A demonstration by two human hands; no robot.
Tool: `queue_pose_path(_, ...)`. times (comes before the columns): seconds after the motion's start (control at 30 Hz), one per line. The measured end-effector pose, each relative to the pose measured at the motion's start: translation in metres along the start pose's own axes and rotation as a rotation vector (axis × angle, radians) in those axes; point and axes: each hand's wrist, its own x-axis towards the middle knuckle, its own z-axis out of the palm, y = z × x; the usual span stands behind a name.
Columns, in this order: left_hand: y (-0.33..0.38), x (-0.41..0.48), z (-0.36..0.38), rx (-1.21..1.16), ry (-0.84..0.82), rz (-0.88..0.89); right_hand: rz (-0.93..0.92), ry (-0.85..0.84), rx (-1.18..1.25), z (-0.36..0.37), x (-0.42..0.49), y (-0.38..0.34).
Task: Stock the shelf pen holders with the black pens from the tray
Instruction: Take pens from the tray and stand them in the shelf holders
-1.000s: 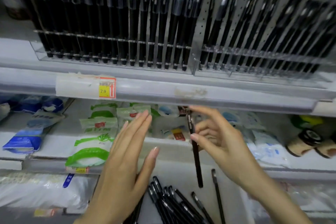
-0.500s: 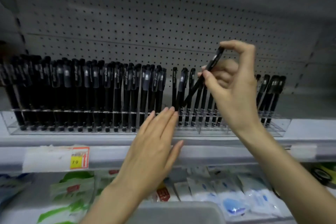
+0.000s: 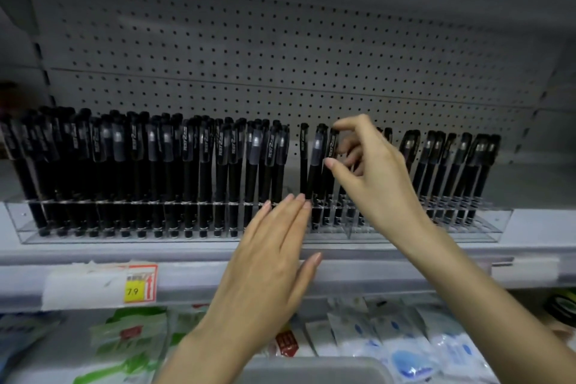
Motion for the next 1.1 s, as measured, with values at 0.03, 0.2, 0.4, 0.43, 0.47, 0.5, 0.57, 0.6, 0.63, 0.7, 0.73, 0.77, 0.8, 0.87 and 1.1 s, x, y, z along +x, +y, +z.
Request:
queue_pose_path(0.03, 0.0, 0.0, 0.0, 0.002, -0.004, 0.0, -0.007, 0.007, -0.029, 0.001, 0.0, 0.001)
queue_pose_path(0.2, -0.002, 0.0, -0.003, -0.015, -0.009, 0.014, -0.017, -0.004, -0.067, 0.0, 0.002, -0.001)
queue_pose_path(0.4, 0.004, -0.021, -0.018, -0.139, 0.023, -0.007, -0.034, 0.035, 0.036, -0.01, -0.023, -0.013)
queue_pose_path(0.43, 0.005, -0.031, -0.022, -0.169, 0.023, -0.021, -0.053, 0.032, 0.056, -0.01, -0.032, -0.017)
queue_pose_path(0.47, 0.005, -0.043, -0.025, -0.195, 0.024, -0.046, -0.072, 0.02, 0.075, -0.008, -0.042, -0.021)
queue_pose_path(0.5, 0.005, -0.058, -0.027, -0.222, 0.027, -0.086, -0.089, 0.002, 0.094, -0.005, -0.054, -0.024)
queue_pose_path(0.57, 0.003, -0.096, -0.027, -0.283, 0.023, -0.214, -0.109, -0.059, 0.149, 0.006, -0.083, -0.031)
queue_pose_path(0.6, 0.002, -0.117, -0.026, -0.319, 0.013, -0.295, -0.107, -0.097, 0.189, 0.014, -0.098, -0.034)
queue_pose_path(0.63, 0.001, -0.141, -0.023, -0.353, 0.0, -0.375, -0.095, -0.139, 0.233, 0.024, -0.115, -0.035)
queue_pose_path(0.7, -0.001, -0.186, -0.017, -0.4, -0.03, -0.509, -0.039, -0.233, 0.315, 0.05, -0.148, -0.036)
queue_pose_path(0.73, -0.002, -0.207, -0.013, -0.408, -0.053, -0.56, 0.014, -0.292, 0.35, 0.066, -0.166, -0.034)
queue_pose_path(0.77, -0.003, -0.227, -0.009, -0.403, -0.082, -0.606, 0.079, -0.364, 0.38, 0.085, -0.183, -0.031)
queue_pose_path(0.8, -0.004, -0.245, -0.005, -0.397, -0.115, -0.648, 0.142, -0.447, 0.398, 0.105, -0.198, -0.026)
queue_pose_path(0.87, -0.007, -0.272, 0.003, -0.382, -0.182, -0.714, 0.205, -0.61, 0.358, 0.144, -0.226, -0.015)
queue_pose_path(1.1, 0.001, -0.31, 0.027, -0.412, -0.26, -0.75, 0.199, -0.887, 0.047, 0.209, -0.273, 0.0)
